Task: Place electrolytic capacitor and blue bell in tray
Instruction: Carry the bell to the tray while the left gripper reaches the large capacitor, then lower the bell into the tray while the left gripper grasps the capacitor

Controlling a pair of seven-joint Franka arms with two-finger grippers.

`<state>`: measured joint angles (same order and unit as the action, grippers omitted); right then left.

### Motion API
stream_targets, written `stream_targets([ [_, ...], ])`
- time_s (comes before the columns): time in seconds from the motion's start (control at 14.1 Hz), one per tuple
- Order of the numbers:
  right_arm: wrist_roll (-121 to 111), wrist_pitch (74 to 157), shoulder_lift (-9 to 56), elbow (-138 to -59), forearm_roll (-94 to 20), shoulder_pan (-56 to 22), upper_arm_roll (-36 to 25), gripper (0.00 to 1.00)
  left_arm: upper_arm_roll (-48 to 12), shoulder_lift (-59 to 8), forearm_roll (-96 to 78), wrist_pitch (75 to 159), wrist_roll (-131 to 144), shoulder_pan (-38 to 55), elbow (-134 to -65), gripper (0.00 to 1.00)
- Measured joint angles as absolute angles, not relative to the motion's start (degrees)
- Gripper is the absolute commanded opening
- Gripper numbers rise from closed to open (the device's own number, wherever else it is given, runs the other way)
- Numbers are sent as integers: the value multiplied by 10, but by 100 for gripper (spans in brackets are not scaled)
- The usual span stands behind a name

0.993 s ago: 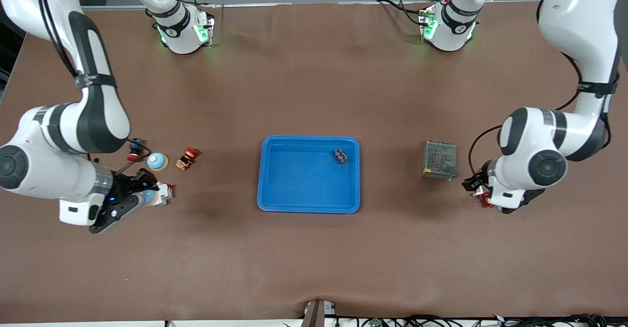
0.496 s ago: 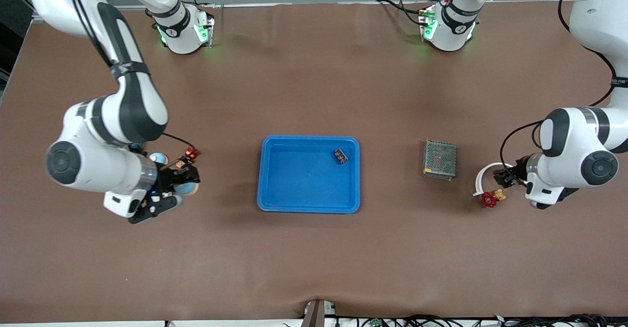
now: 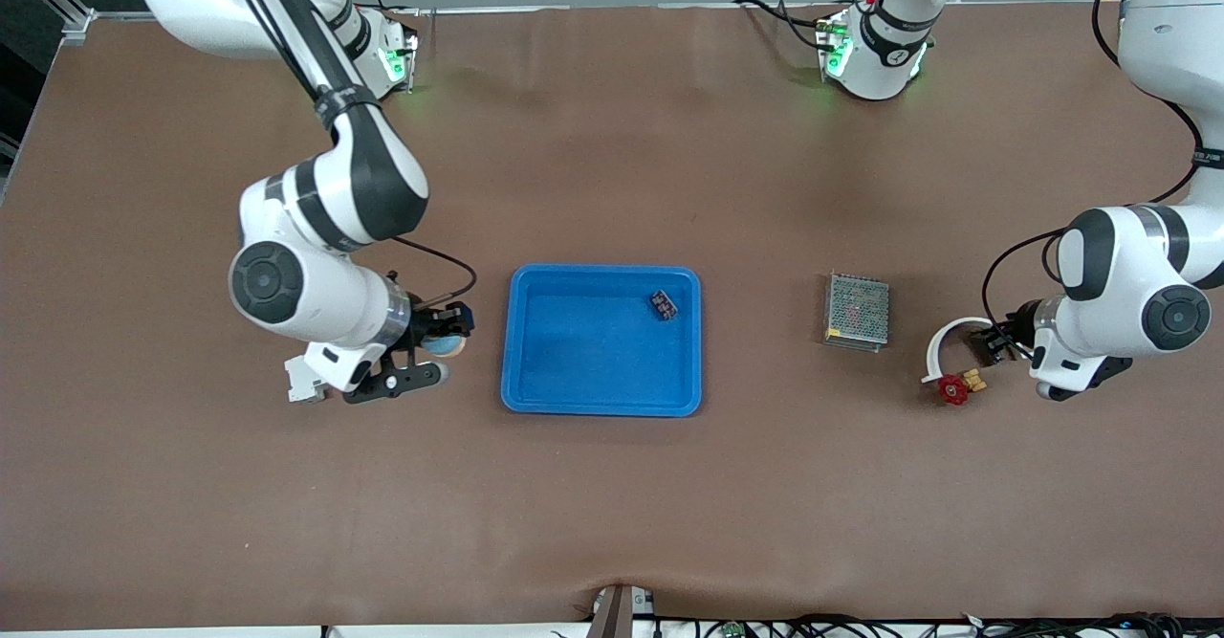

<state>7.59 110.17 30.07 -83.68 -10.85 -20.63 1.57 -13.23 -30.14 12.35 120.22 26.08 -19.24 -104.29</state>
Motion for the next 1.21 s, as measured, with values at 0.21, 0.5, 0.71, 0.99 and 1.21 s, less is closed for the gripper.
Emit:
stream_targets([
  [0.21, 138, 1180, 300, -886, -109, -247, 16, 42, -133, -306, 123, 1234, 259, -195, -1053, 67],
  [0.5, 191, 1278, 300, -960, -109, -292, 15, 42, -133, -320, 123, 1258, 259, -195, -1059, 65],
  [0.71, 200, 1319, 300, -992, -109, -301, 15, 42, -133, -324, 126, 1270, 258, -195, -1063, 64],
  [0.99, 216, 1363, 301, -1022, -109, -320, 15, 42, -133, -335, 137, 1284, 258, -196, -1065, 64],
  [1.21, 229, 1377, 309, -1033, -109, -338, 15, 42, -133, -341, 160, 1293, 258, -196, -1066, 61],
])
